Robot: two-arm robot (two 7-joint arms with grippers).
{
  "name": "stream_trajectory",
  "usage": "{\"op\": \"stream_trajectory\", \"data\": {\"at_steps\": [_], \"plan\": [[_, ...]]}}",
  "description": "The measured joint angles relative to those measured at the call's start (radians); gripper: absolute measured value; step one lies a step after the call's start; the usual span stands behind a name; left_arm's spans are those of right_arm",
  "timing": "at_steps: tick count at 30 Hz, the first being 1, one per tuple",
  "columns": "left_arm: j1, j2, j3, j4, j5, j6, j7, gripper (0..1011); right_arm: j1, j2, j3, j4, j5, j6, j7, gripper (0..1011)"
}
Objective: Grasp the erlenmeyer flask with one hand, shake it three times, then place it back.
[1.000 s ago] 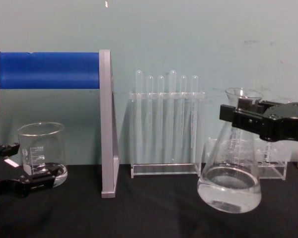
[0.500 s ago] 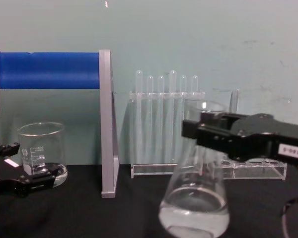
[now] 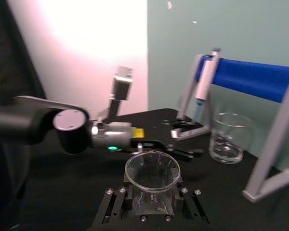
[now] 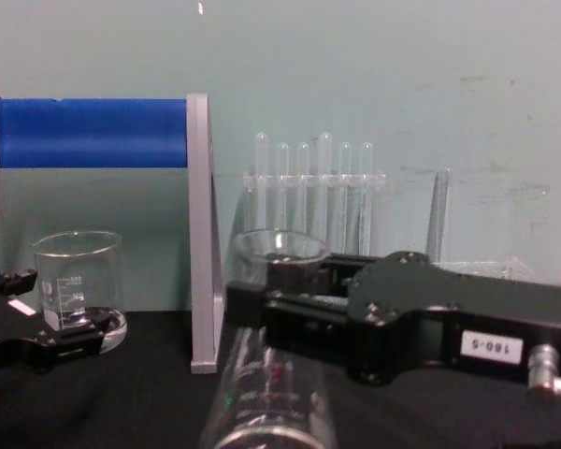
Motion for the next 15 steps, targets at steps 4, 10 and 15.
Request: {"op": "stream_trajectory", "data": {"at_steps": [4, 10, 15], "plan": [[0.0, 0.0, 0.0, 0.0, 0.0, 0.0, 0.0, 1001, 0.0, 0.008, -0.022, -0.013, 0.005, 0.0, 0.012, 453], [0.0, 0.0, 0.0, 0.0, 0.0, 0.0, 0.0, 1001, 0.005, 0.015, -0.037, -0.018, 0.012, -0.002, 0.015, 456], [0.0, 0.0, 0.0, 0.0, 0.0, 0.0, 0.0, 1001, 0.016, 0.01, -0.028, 0.001, 0.011, -0.007, -0.019, 456]]}}
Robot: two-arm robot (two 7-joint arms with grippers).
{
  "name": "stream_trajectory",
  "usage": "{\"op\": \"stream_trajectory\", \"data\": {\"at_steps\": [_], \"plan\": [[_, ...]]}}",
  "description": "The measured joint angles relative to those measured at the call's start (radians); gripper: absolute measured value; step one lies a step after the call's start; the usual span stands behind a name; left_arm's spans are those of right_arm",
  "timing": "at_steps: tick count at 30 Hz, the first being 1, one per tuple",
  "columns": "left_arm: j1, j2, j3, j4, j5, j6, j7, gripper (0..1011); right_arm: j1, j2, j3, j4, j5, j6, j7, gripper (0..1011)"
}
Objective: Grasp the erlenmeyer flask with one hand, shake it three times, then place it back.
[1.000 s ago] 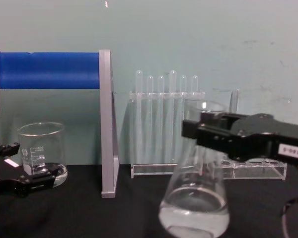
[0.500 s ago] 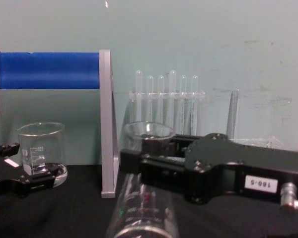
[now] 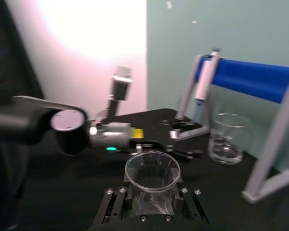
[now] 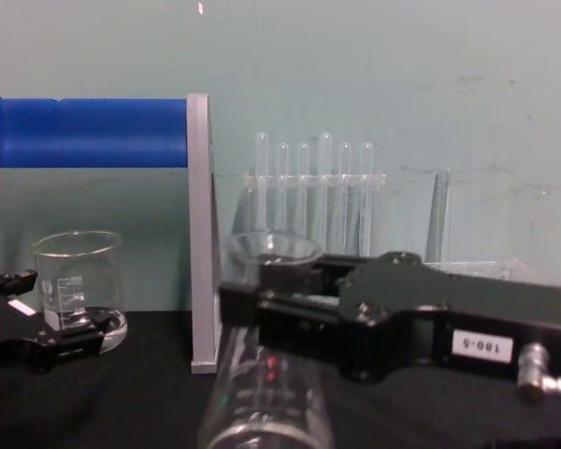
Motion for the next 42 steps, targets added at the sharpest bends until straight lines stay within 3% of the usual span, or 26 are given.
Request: {"op": "stream_trajectory", "data": {"at_steps": [7, 17, 27, 36, 42], "plan": [[0.0, 0.0, 0.0, 0.0, 0.0, 0.0, 0.0, 1000, 0.016, -0.015, 0.047, 0.047, -0.025, -0.016, -0.074, 456], [0.0, 0.0, 0.0, 0.0, 0.0, 0.0, 0.0, 1001, 0.033, -0.043, 0.17, 0.136, -0.067, -0.026, -0.21, 456], [0.0, 0.0, 0.0, 0.0, 0.0, 0.0, 0.0, 1001, 0.043, -0.061, 0.264, 0.196, -0.094, -0.028, -0.293, 456], [0.0, 0.0, 0.0, 0.0, 0.0, 0.0, 0.0, 1001, 0.042, -0.075, 0.306, 0.216, -0.114, -0.019, -0.311, 456], [0.0, 0.0, 0.0, 0.0, 0.0, 0.0, 0.0, 1001, 0.034, -0.087, 0.305, 0.199, -0.118, -0.015, -0.282, 456]]}}
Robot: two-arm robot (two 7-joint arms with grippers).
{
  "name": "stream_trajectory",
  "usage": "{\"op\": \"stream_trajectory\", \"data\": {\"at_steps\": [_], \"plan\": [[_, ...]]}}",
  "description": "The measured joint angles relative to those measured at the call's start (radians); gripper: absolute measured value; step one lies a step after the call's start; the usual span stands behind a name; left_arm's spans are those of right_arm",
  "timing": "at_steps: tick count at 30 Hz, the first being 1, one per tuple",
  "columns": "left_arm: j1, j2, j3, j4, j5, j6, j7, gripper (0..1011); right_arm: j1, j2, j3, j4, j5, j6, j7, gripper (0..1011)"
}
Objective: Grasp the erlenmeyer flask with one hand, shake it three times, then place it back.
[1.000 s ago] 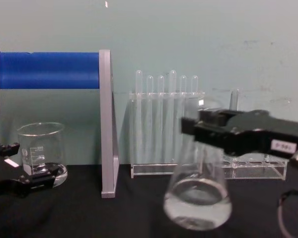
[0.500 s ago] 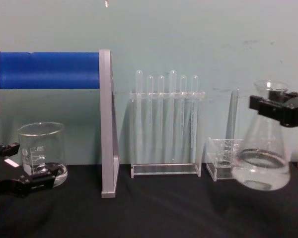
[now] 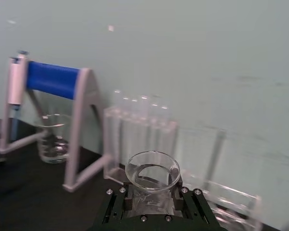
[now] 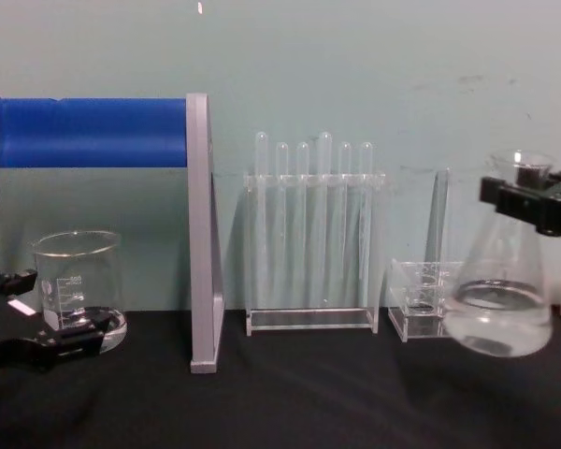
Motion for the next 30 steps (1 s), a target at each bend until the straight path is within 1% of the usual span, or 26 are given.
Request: {"op": "stream_trajectory", "data": {"at_steps": [3, 4, 6, 7, 10, 11, 14, 17, 20, 21, 23, 24, 30], "plan": [[0.0, 0.0, 0.0, 0.0, 0.0, 0.0, 0.0, 1001, -0.009, -0.005, -0.012, -0.021, 0.0, 0.004, 0.031, 456], [0.0, 0.0, 0.0, 0.0, 0.0, 0.0, 0.0, 1001, -0.014, -0.007, -0.021, -0.035, 0.001, 0.007, 0.05, 456], [0.0, 0.0, 0.0, 0.0, 0.0, 0.0, 0.0, 1001, -0.018, -0.008, -0.032, -0.049, 0.003, 0.009, 0.068, 456], [0.0, 0.0, 0.0, 0.0, 0.0, 0.0, 0.0, 1001, -0.023, -0.008, -0.045, -0.063, 0.007, 0.012, 0.088, 456], [0.0, 0.0, 0.0, 0.0, 0.0, 0.0, 0.0, 1001, -0.029, -0.007, -0.065, -0.082, 0.014, 0.016, 0.114, 456], [0.0, 0.0, 0.0, 0.0, 0.0, 0.0, 0.0, 1001, -0.033, -0.006, -0.079, -0.095, 0.019, 0.019, 0.133, 456], [0.0, 0.0, 0.0, 0.0, 0.0, 0.0, 0.0, 1001, -0.038, -0.004, -0.104, -0.113, 0.028, 0.023, 0.158, 456], [0.0, 0.0, 0.0, 0.0, 0.0, 0.0, 0.0, 1001, -0.044, 0.003, -0.147, -0.142, 0.044, 0.028, 0.2, 453], [0.0, 0.0, 0.0, 0.0, 0.0, 0.0, 0.0, 1001, -0.045, 0.008, -0.171, -0.155, 0.052, 0.031, 0.218, 456], [0.0, 0.0, 0.0, 0.0, 0.0, 0.0, 0.0, 1001, -0.046, 0.011, -0.184, -0.162, 0.056, 0.032, 0.228, 456], [0.0, 0.0, 0.0, 0.0, 0.0, 0.0, 0.0, 1001, -0.047, 0.015, -0.197, -0.17, 0.06, 0.033, 0.238, 453], [0.0, 0.0, 0.0, 0.0, 0.0, 0.0, 0.0, 1001, -0.047, 0.019, -0.21, -0.175, 0.064, 0.034, 0.247, 456], [0.0, 0.0, 0.0, 0.0, 0.0, 0.0, 0.0, 1001, -0.046, 0.033, -0.237, -0.185, 0.075, 0.035, 0.257, 456]]}}
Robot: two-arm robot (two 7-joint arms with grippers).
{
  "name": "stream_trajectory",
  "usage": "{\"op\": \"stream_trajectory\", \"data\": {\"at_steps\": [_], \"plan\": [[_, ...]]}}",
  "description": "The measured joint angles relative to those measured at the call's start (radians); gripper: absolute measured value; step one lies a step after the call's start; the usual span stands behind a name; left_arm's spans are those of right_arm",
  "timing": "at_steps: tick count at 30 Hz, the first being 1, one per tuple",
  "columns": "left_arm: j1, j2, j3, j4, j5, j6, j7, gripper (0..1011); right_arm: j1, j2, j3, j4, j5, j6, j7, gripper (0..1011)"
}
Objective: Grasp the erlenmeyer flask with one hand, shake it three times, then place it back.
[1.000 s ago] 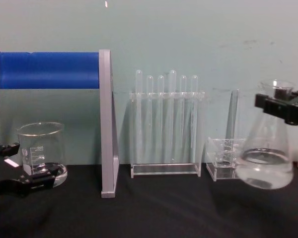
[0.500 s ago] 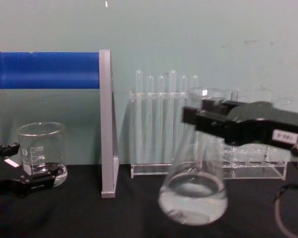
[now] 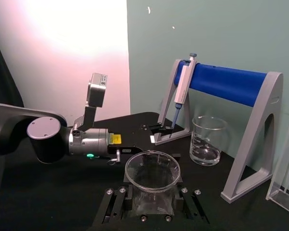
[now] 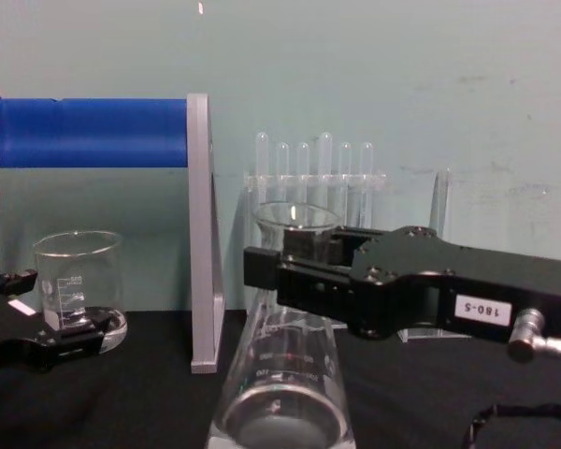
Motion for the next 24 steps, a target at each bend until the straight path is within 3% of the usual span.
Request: {"op": "stream_trajectory", "data": {"at_steps": [10, 24], "plan": [[0.0, 0.0, 0.0, 0.0, 0.0, 0.0, 0.0, 1001, 0.021, 0.002, 0.019, 0.03, 0.003, -0.014, -0.056, 453], [0.0, 0.0, 0.0, 0.0, 0.0, 0.0, 0.0, 1001, 0.056, -0.015, 0.135, 0.145, -0.046, -0.027, -0.187, 453]]}}
